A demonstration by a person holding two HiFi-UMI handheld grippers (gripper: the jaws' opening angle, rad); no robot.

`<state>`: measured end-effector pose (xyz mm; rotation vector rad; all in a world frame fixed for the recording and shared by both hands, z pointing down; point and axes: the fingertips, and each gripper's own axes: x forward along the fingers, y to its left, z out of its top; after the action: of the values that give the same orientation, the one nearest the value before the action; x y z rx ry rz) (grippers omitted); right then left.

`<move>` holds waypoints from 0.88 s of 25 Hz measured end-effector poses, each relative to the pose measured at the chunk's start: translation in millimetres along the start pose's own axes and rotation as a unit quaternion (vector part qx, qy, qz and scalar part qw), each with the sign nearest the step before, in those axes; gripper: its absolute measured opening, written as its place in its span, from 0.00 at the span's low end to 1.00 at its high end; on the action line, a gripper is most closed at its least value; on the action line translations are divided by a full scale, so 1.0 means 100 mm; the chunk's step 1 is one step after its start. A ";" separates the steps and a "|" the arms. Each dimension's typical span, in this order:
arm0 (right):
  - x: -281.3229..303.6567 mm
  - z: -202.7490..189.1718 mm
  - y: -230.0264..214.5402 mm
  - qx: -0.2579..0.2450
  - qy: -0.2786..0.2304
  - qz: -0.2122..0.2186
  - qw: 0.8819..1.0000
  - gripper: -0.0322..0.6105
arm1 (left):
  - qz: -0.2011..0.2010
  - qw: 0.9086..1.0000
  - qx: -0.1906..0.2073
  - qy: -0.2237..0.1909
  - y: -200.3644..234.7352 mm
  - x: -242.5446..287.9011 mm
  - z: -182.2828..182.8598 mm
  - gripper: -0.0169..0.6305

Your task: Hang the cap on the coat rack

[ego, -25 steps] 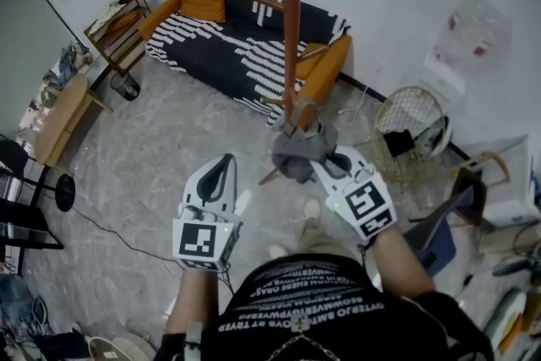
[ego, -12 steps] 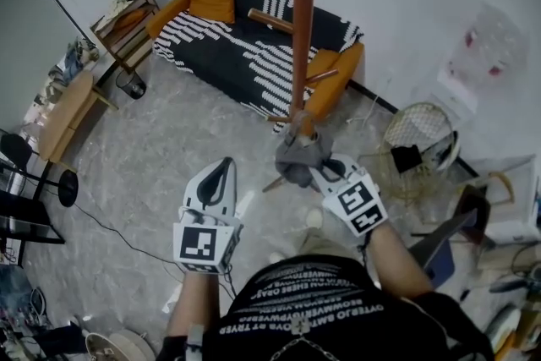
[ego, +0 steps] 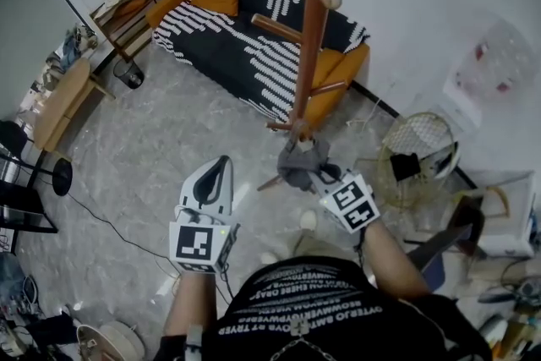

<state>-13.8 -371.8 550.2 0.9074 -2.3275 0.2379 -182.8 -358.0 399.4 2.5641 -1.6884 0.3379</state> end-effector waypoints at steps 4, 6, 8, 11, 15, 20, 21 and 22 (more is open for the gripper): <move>0.13 -0.17 -0.08 0.010 0.019 0.006 1.000 0.08 | 0.000 1.000 -0.025 0.007 -0.09 0.06 -0.05 0.03; 0.19 -0.22 -0.12 0.013 0.024 0.008 1.000 0.08 | -0.001 1.000 -0.018 0.013 -0.10 0.09 -0.10 0.03; 0.25 -0.27 -0.15 0.014 0.030 0.010 0.999 0.08 | 0.000 1.000 -0.016 0.019 -0.10 0.11 -0.13 0.03; 0.35 -0.33 -0.18 0.014 0.038 0.014 0.999 0.08 | 0.001 1.000 -0.007 0.026 -0.08 0.12 -0.19 0.03; 0.44 -0.39 -0.21 0.014 0.049 0.018 0.999 0.08 | 0.005 1.000 -0.008 0.028 -0.08 0.15 -0.19 0.03; 0.53 -0.46 -0.24 0.019 0.063 0.021 0.998 0.08 | 0.012 0.999 -0.022 0.027 -0.06 0.16 -0.16 0.03; 0.55 -0.48 -0.25 0.021 0.066 0.021 0.997 0.08 | 0.011 0.999 -0.014 0.028 -0.05 0.16 -0.17 0.03; 0.57 -0.51 -0.25 0.023 0.069 0.022 0.997 0.08 | 0.010 0.999 -0.008 0.029 -0.04 0.16 -0.18 0.03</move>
<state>-5.0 -402.7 623.4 0.8362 -2.2230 0.3628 -175.6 -367.9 420.5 2.5024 -1.6904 0.3944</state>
